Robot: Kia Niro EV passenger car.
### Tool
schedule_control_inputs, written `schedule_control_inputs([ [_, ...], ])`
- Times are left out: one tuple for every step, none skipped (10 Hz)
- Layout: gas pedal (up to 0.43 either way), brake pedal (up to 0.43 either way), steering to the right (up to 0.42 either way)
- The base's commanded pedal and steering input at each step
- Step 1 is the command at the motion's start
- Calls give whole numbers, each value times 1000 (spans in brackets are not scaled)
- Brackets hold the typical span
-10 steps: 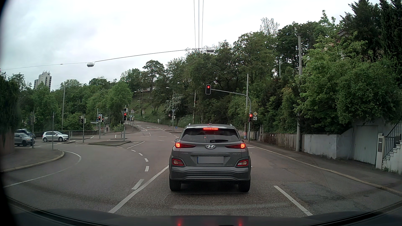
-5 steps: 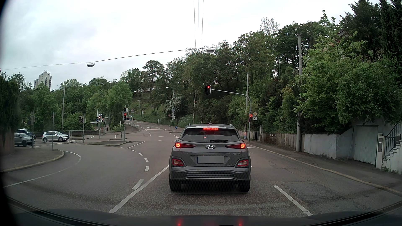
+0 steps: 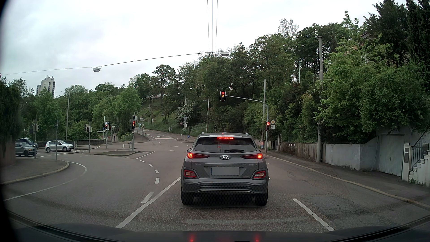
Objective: Follow the waypoints while adhering to traffic rules and regulations
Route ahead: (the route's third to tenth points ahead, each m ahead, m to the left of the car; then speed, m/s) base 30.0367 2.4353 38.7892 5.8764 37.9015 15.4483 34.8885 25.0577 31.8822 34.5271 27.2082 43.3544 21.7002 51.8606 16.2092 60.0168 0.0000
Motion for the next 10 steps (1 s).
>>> schedule_control_inputs([
  [0, 287, -10],
  [0, 287, -10],
  [0, 293, -11],
  [0, 274, -11],
  [0, 268, -11],
  [0, 274, -11],
  [0, 274, -11],
  [0, 250, -7],
  [0, 189, -8],
  [0, 134, -8],
])
